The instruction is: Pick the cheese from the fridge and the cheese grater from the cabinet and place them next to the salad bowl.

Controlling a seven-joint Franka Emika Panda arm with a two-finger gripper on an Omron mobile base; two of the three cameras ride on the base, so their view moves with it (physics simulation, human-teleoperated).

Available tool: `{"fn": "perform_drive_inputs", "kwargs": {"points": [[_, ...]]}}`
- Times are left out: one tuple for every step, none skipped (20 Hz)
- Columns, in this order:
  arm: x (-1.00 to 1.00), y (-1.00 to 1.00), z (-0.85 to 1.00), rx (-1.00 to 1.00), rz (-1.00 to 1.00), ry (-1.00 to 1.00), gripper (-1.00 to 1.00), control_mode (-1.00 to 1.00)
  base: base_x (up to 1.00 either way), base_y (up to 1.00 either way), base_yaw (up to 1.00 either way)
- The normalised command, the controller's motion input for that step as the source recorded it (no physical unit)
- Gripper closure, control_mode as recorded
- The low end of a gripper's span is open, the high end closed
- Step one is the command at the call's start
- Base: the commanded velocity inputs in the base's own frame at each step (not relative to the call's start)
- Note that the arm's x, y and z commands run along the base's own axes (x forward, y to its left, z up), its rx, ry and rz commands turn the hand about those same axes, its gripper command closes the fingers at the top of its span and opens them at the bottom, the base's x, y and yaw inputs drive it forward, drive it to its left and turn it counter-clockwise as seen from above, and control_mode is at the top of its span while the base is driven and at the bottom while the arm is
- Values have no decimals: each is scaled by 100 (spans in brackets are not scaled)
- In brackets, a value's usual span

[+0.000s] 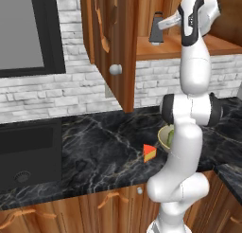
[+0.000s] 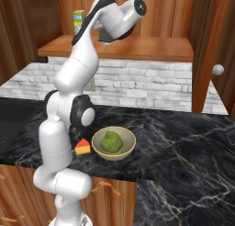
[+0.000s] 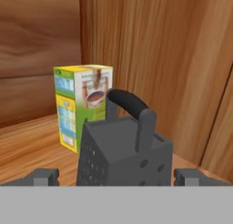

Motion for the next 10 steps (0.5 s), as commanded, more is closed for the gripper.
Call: {"fn": "perform_drive_inputs", "kwargs": {"points": [[0, -1, 0, 0, 9, 0, -100, -100, 0, 0, 0], [0, -3, 0, 0, 10, 0, -100, -100, 0, 0, 0], [0, 0, 0, 0, 9, 0, -100, -100, 0, 0, 0], [0, 0, 0, 0, 7, 0, -100, -100, 0, 0, 0], [0, 0, 0, 0, 4, -1, -100, -100, 0, 0, 0], [0, 0, 0, 0, 4, 0, -100, -100, 0, 0, 0], [0, 0, 0, 0, 1, 0, -100, -100, 0, 0, 0], [0, 0, 0, -5, 0, 0, -100, -100, 0, 0, 0], [0, -9, 0, -3, 0, 0, -100, -100, 0, 0, 0], [0, -6, 0, 0, 0, 0, -100, -100, 0, 0, 0]]}}
